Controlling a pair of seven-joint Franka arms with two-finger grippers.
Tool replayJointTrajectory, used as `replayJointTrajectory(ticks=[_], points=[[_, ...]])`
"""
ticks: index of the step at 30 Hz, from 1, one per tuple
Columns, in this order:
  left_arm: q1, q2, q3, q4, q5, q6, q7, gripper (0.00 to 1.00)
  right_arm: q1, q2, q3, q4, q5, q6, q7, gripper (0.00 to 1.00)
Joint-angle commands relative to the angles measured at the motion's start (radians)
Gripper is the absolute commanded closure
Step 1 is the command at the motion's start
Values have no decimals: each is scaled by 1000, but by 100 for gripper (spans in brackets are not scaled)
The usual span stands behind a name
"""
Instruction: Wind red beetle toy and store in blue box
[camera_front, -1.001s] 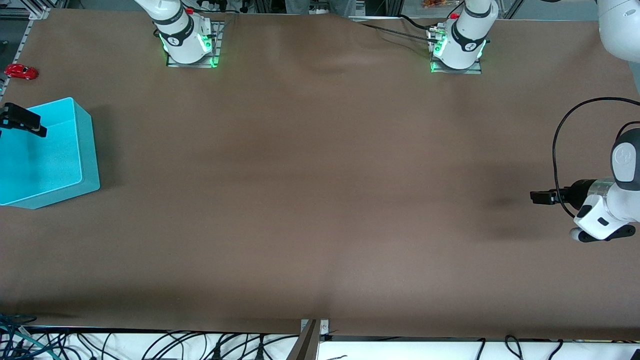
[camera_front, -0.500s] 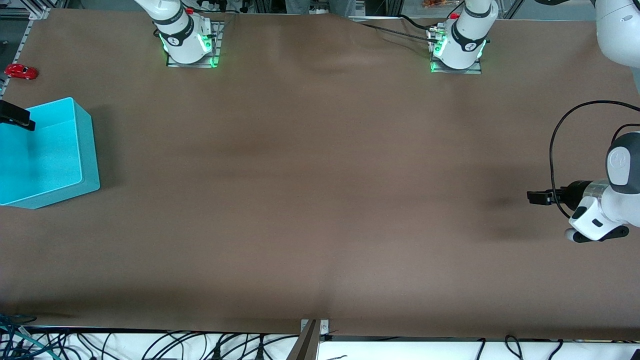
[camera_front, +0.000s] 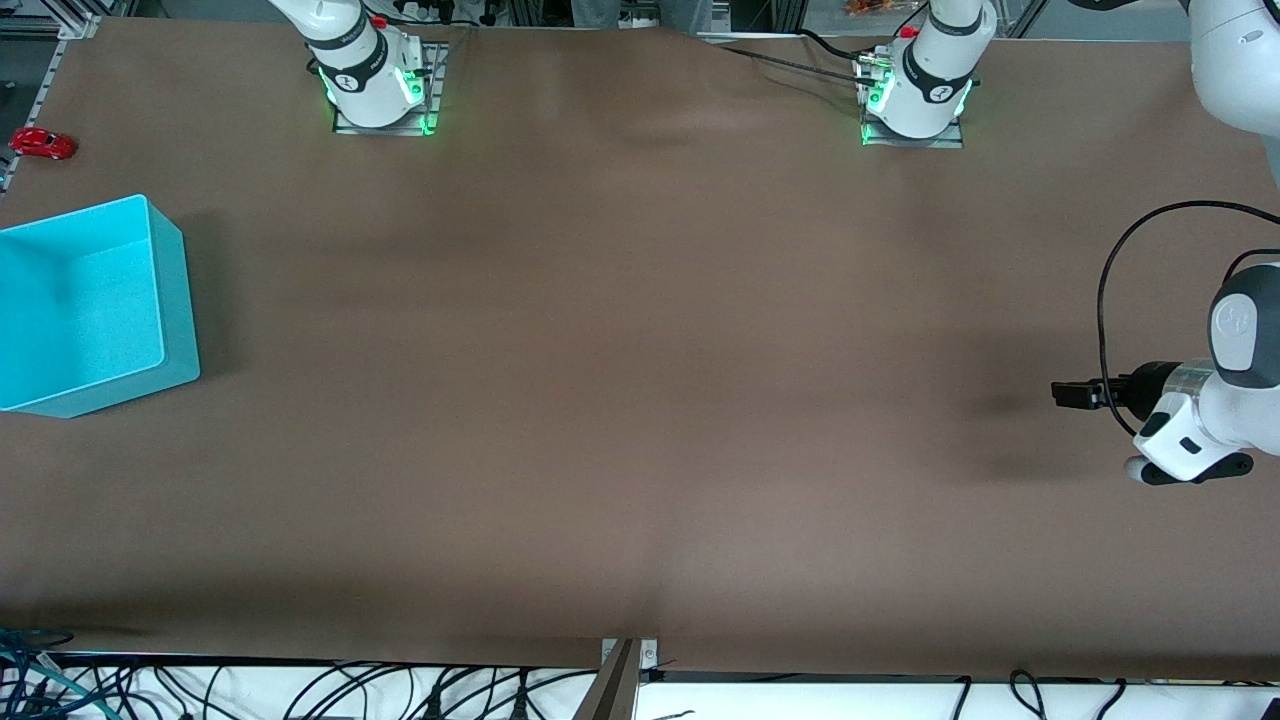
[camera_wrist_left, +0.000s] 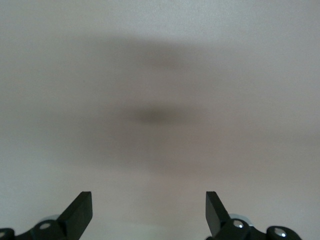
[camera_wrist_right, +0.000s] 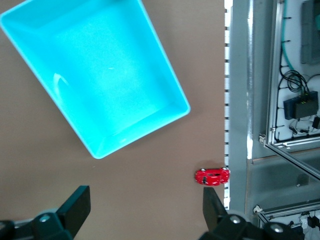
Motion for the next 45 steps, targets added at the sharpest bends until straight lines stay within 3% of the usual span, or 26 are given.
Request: replayJointTrajectory(ticks=[1, 8, 11, 16, 20, 28, 45], points=[[-4, 12, 5, 25, -16, -19, 37, 0, 14, -10, -26, 1, -8, 15, 1, 0], [-4, 17, 5, 25, -17, -19, 37, 0, 15, -63, -31, -18, 17, 4, 11, 0], [-4, 17, 5, 25, -17, -19, 37, 0, 14, -83, -34, -10, 72, 5, 15, 0], [-4, 17, 5, 25, -17, -19, 37, 0, 0, -88, -34, 16, 77, 10, 113, 0], [-4, 19, 5, 25, -17, -19, 39, 0, -35, -86, -33, 24, 69, 18, 219, 0], [-4, 17, 5, 25, -17, -19, 39, 0, -115, -77, -33, 58, 83, 35, 247, 0], [-3, 15, 5, 25, -17, -19, 37, 0, -212, 3, -45, 10, 118, 162, 377, 0]])
